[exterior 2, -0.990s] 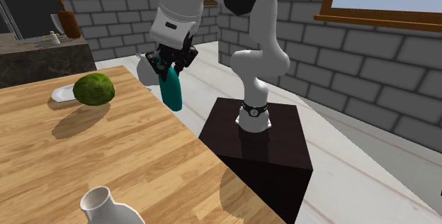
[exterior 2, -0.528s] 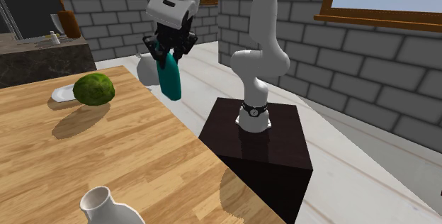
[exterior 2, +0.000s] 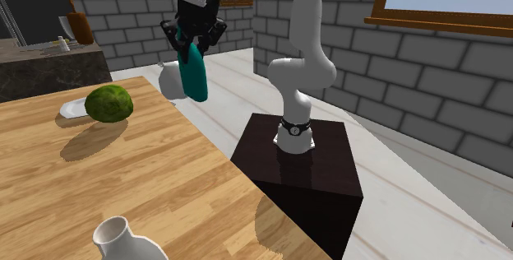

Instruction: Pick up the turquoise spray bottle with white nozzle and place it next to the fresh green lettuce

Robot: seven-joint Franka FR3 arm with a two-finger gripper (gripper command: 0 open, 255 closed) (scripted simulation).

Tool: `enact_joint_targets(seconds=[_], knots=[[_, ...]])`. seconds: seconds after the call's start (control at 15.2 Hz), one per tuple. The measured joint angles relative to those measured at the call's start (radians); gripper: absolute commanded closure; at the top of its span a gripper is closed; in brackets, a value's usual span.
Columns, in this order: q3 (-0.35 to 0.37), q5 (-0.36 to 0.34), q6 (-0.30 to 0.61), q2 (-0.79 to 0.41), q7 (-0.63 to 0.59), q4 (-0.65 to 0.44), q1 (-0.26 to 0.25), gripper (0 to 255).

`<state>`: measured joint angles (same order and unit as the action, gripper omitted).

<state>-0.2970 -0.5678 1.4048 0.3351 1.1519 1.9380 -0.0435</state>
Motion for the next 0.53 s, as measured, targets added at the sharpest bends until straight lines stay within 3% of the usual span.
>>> enact_joint_targets(seconds=[0.53], knots=[[-0.087,-0.101,0.041,0.151,0.122,0.115,0.066,255]])
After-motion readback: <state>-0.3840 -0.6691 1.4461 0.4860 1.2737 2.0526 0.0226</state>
